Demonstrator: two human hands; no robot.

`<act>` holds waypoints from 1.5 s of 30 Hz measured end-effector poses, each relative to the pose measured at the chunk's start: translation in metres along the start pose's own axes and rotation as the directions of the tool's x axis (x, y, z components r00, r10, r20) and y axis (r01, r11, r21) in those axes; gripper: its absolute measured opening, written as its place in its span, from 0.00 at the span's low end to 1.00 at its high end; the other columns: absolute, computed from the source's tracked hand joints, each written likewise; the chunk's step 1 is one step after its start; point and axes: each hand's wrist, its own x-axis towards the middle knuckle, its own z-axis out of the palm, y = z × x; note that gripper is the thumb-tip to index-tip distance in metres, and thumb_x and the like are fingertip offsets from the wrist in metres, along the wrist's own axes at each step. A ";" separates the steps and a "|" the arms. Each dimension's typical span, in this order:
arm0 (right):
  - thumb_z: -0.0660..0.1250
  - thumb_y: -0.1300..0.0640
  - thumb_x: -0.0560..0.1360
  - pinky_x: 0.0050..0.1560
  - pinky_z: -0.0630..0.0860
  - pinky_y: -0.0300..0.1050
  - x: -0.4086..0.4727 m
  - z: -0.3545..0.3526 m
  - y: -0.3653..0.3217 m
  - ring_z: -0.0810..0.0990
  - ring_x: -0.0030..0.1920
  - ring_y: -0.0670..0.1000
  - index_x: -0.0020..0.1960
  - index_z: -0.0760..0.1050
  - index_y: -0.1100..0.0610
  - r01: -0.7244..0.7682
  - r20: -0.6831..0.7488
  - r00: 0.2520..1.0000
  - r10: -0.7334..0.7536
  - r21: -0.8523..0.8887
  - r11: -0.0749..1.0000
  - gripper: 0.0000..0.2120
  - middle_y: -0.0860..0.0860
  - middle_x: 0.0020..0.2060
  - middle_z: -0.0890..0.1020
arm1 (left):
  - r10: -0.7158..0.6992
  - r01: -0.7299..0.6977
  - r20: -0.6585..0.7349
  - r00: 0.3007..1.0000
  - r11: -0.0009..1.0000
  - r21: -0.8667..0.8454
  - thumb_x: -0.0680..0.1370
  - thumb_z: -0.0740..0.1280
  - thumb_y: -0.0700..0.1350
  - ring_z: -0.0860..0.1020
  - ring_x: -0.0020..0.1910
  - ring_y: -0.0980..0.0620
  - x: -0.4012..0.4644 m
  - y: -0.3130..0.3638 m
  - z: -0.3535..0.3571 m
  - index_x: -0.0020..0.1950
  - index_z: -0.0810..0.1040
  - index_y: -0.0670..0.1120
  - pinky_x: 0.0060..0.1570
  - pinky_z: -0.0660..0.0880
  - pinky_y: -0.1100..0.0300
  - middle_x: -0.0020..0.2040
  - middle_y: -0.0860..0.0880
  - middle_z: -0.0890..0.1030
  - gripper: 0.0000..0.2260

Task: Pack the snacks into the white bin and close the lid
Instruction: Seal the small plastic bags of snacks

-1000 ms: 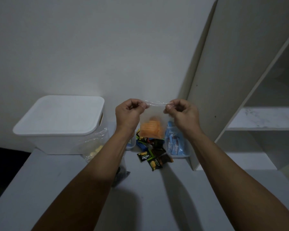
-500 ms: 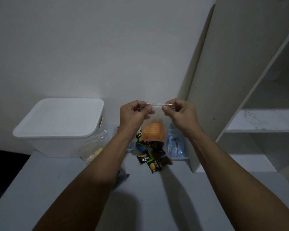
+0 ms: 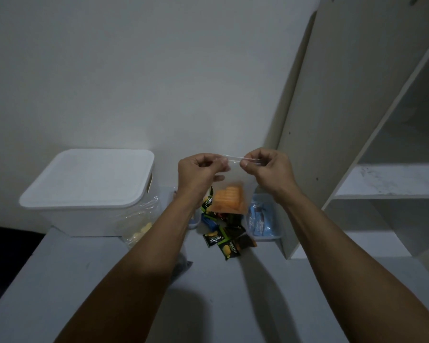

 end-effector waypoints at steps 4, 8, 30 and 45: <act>0.74 0.60 0.71 0.35 0.74 0.37 0.001 -0.001 0.000 0.76 0.32 0.45 0.39 0.81 0.57 0.000 0.069 0.998 0.004 -0.066 0.998 0.03 0.52 0.32 0.82 | 0.019 -0.017 -0.061 0.998 0.999 0.041 0.73 0.72 0.34 0.84 0.37 0.49 0.002 -0.002 -0.002 0.38 0.82 0.43 0.38 0.80 0.57 0.33 0.46 0.83 0.06; 0.74 0.60 0.71 0.37 0.73 0.42 0.005 0.002 -0.003 0.76 0.33 0.48 0.37 0.80 0.54 0.052 0.136 0.990 -0.028 -0.182 0.982 0.06 0.53 0.32 0.81 | 0.075 -0.071 -0.032 0.997 0.990 0.122 0.73 0.71 0.35 0.83 0.38 0.48 -0.005 -0.003 0.003 0.40 0.83 0.41 0.41 0.81 0.56 0.36 0.43 0.84 0.04; 0.77 0.60 0.68 0.33 0.74 0.32 0.000 -0.016 -0.004 0.76 0.28 0.39 0.45 0.84 0.60 0.021 0.146 0.989 0.001 -0.148 0.989 0.07 0.49 0.31 0.81 | 0.069 -0.072 0.019 0.997 0.984 0.165 0.70 0.74 0.34 0.77 0.25 0.60 -0.004 0.006 0.001 0.41 0.83 0.37 0.27 0.70 0.71 0.31 0.46 0.81 0.02; 0.76 0.61 0.68 0.38 0.78 0.36 0.007 -0.028 -0.010 0.82 0.32 0.45 0.38 0.83 0.55 0.024 0.153 0.988 -0.011 -0.084 0.996 0.03 0.47 0.28 0.84 | -0.042 0.038 0.081 0.996 0.998 0.059 0.74 0.71 0.40 0.84 0.37 0.52 0.005 0.011 -0.020 0.42 0.83 0.43 0.38 0.77 0.60 0.34 0.49 0.85 0.02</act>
